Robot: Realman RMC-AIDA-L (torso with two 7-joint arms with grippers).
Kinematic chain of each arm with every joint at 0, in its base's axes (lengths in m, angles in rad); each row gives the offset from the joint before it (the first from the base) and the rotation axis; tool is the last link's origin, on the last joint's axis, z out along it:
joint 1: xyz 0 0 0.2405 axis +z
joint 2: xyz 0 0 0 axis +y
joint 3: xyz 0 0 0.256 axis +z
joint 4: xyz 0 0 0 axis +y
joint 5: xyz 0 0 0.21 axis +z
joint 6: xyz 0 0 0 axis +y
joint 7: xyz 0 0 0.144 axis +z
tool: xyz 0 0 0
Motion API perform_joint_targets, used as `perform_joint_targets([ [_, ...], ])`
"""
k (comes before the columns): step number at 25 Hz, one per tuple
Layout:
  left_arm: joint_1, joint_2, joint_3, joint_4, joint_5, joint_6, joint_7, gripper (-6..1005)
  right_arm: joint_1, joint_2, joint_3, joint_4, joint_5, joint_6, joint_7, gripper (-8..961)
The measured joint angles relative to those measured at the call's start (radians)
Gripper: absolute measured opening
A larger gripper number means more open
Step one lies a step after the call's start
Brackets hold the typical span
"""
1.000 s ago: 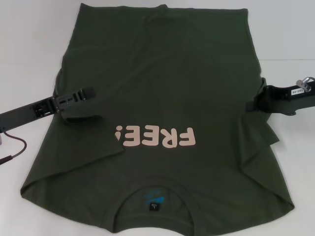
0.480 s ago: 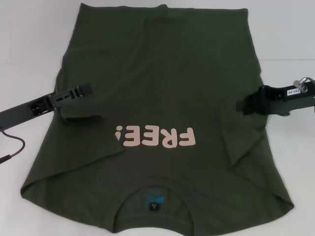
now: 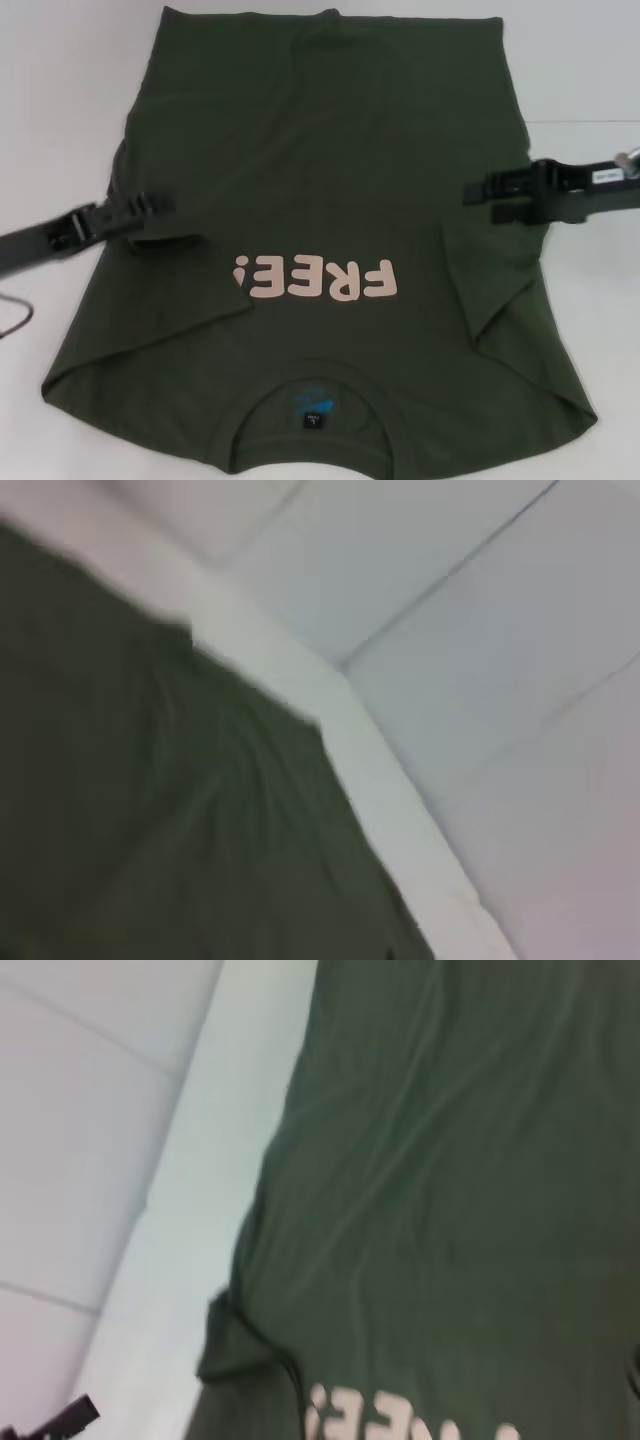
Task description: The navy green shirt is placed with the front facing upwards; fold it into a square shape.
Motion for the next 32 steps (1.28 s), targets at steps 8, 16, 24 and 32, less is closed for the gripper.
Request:
perform_joint_targets([
  [8,-0.003,0.071,-0.230,0.024,0.294,0.288,-0.295,904,-0.043,-0.039,0.007,-0.110,-0.040,-0.112,0.006,717],
  [16,0.025,0.072,-0.332,0.008,0.471,0.256,-0.378,904,-0.051,-0.045,0.009,-0.120,-0.042,-0.113,0.010,711],
  [24,0.036,0.065,-0.331,-0.029,0.528,0.164,-0.404,904,-0.049,-0.044,0.009,-0.118,-0.041,-0.114,0.012,711],
  [32,0.037,0.065,-0.335,-0.054,0.535,0.108,-0.409,904,-0.051,-0.043,0.009,-0.110,-0.040,-0.114,0.012,711],
])
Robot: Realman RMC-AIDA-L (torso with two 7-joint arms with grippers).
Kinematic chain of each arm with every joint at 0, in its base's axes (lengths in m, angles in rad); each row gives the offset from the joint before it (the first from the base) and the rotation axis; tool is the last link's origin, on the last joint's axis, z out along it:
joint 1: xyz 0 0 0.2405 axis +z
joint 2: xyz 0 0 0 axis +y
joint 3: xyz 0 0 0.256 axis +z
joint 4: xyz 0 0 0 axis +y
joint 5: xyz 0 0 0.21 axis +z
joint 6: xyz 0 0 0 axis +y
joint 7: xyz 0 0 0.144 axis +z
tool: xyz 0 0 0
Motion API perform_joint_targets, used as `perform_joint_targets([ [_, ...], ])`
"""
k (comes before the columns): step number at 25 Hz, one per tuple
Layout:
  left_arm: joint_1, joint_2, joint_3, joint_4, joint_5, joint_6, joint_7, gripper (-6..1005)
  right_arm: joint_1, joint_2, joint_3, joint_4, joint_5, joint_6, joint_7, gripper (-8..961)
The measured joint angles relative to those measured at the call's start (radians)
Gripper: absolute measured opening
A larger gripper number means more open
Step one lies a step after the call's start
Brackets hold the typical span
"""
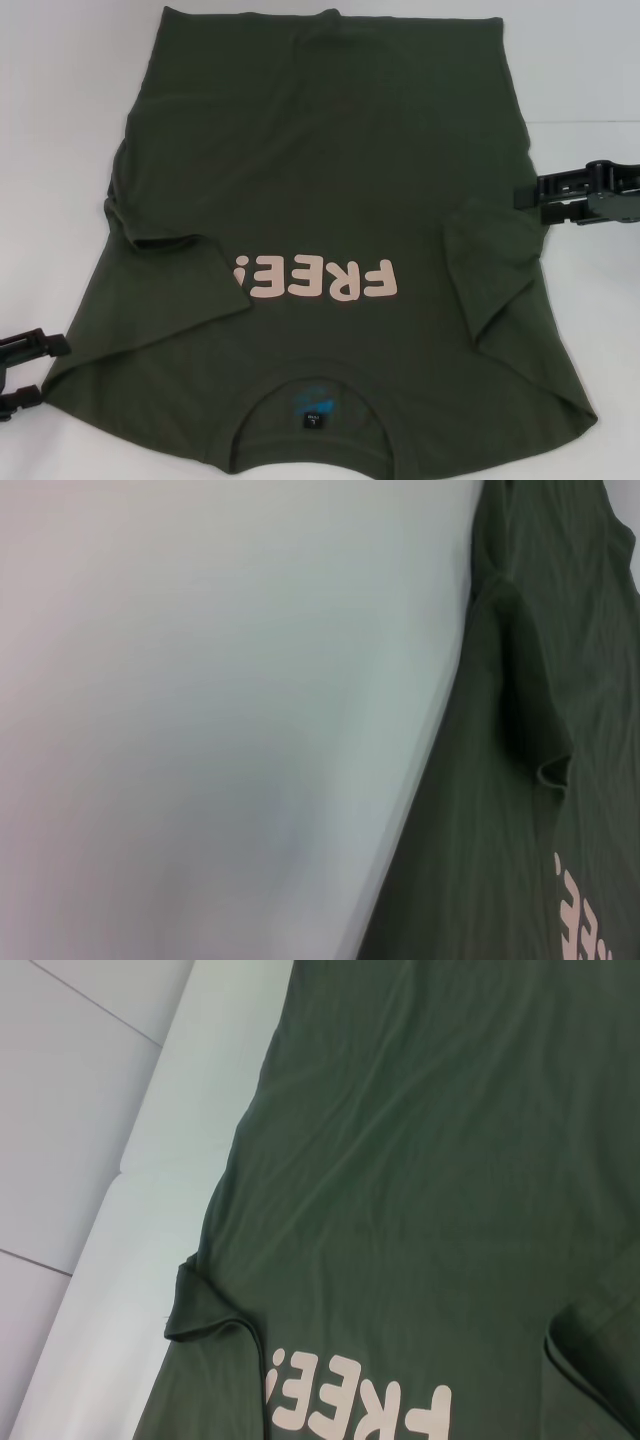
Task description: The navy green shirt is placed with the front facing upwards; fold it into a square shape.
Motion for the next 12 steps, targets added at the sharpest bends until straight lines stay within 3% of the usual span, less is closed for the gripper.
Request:
perform_joint_targets([
  [12,-0.031,0.007,0.007,-0.067,-0.004,-0.018,0.003,905,-0.007,-0.001,0.009,0.001,0.004,0.008,0.000,711],
])
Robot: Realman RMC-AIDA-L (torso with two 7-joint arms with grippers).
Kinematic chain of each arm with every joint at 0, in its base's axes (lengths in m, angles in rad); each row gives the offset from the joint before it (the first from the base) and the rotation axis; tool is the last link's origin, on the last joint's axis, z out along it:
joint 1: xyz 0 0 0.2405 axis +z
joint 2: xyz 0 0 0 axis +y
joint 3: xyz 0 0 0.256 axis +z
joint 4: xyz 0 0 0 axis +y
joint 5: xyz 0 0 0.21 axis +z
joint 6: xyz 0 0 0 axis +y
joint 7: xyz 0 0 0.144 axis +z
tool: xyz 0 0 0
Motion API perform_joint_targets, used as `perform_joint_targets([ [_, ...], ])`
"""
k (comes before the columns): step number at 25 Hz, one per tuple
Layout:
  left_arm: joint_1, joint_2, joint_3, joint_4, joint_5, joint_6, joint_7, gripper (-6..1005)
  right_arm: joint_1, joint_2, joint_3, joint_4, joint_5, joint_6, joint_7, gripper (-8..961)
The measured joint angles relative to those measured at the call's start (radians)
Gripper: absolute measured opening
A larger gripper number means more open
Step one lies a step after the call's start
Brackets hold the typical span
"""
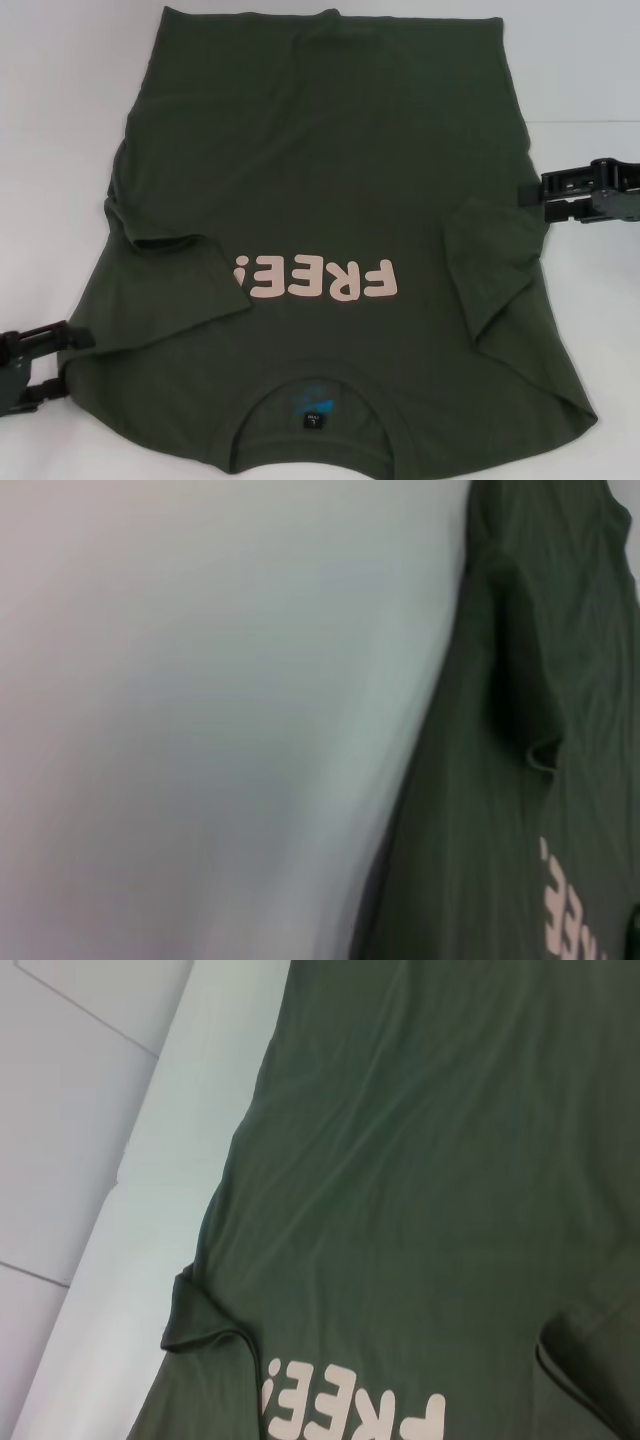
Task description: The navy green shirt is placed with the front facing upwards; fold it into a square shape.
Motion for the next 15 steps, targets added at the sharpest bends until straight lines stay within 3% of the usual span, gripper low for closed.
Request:
perform_joint_targets([
  [15,-0.082,0.003,0.058,-0.049,-0.005,-0.040,0.003,892,-0.021,-0.003,0.024,-0.001,0.001,-0.009,-0.001,711],
])
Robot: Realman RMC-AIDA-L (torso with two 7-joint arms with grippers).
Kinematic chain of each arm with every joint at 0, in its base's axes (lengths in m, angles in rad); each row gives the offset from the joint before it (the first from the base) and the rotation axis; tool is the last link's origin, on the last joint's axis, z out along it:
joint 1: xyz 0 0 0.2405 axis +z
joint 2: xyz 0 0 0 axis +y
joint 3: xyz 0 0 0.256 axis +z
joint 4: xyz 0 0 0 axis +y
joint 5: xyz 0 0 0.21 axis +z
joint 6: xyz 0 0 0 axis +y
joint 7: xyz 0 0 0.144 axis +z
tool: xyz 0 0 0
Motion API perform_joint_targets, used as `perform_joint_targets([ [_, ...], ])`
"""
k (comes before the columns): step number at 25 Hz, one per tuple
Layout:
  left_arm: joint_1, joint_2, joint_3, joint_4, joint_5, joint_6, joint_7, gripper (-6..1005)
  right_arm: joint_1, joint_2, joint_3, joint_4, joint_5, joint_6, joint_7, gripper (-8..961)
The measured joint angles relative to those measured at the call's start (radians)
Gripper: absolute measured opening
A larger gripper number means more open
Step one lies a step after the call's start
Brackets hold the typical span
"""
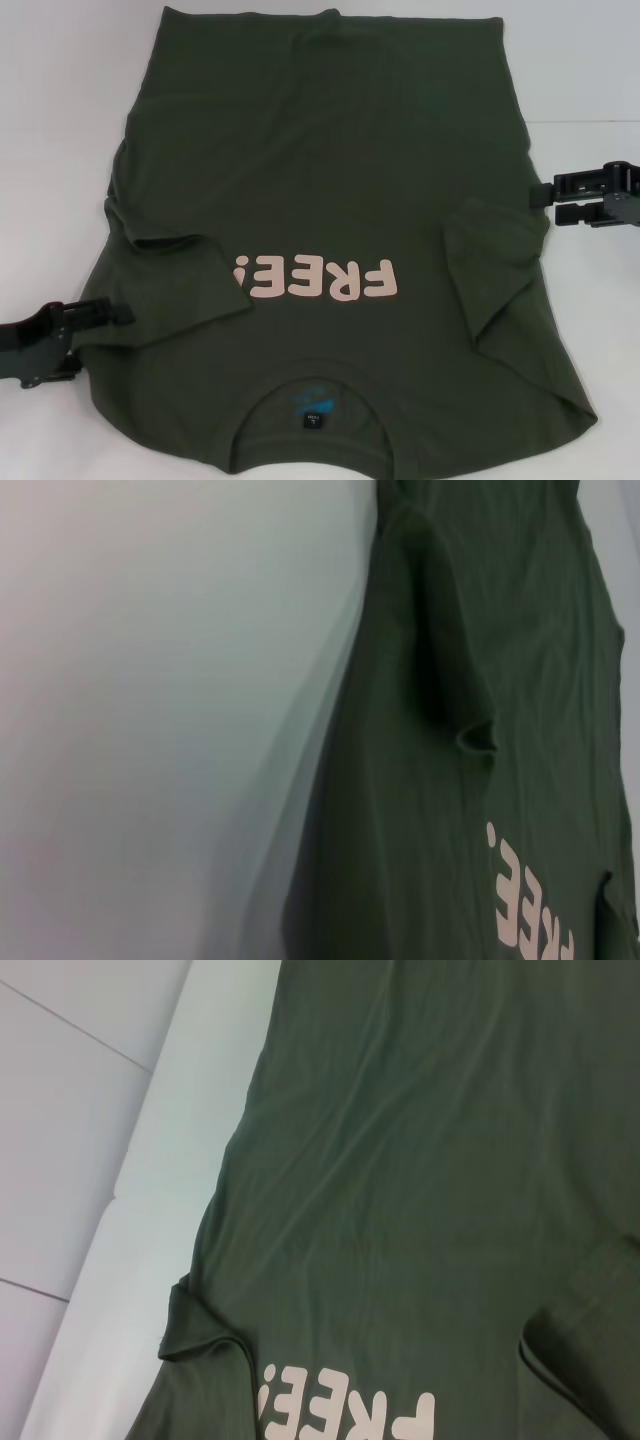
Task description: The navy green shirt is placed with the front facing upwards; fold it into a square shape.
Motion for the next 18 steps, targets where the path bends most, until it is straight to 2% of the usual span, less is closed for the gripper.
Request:
perform_joint_targets([
  [7,0.004,0.001,0.004,0.016,-0.014,0.006,0.010,884,-0.007,-0.001,0.003,-0.007,-0.003,-0.027,-0.011,711],
  [12,0.001,0.002,0.006,0.018,-0.007,0.007,0.017,691,-0.014,-0.025,-0.016,-0.009,-0.048,-0.109,-0.034,711],
  [14,-0.004,0.003,0.008,0.019,-0.004,0.005,0.022,497,-0.019,-0.036,-0.018,-0.023,-0.127,-0.175,-0.036,711],
  [18,-0.010,0.005,0.010,0.020,-0.003,0.000,0.036,330,-0.035,-0.038,-0.016,-0.038,-0.193,-0.211,-0.039,710],
])
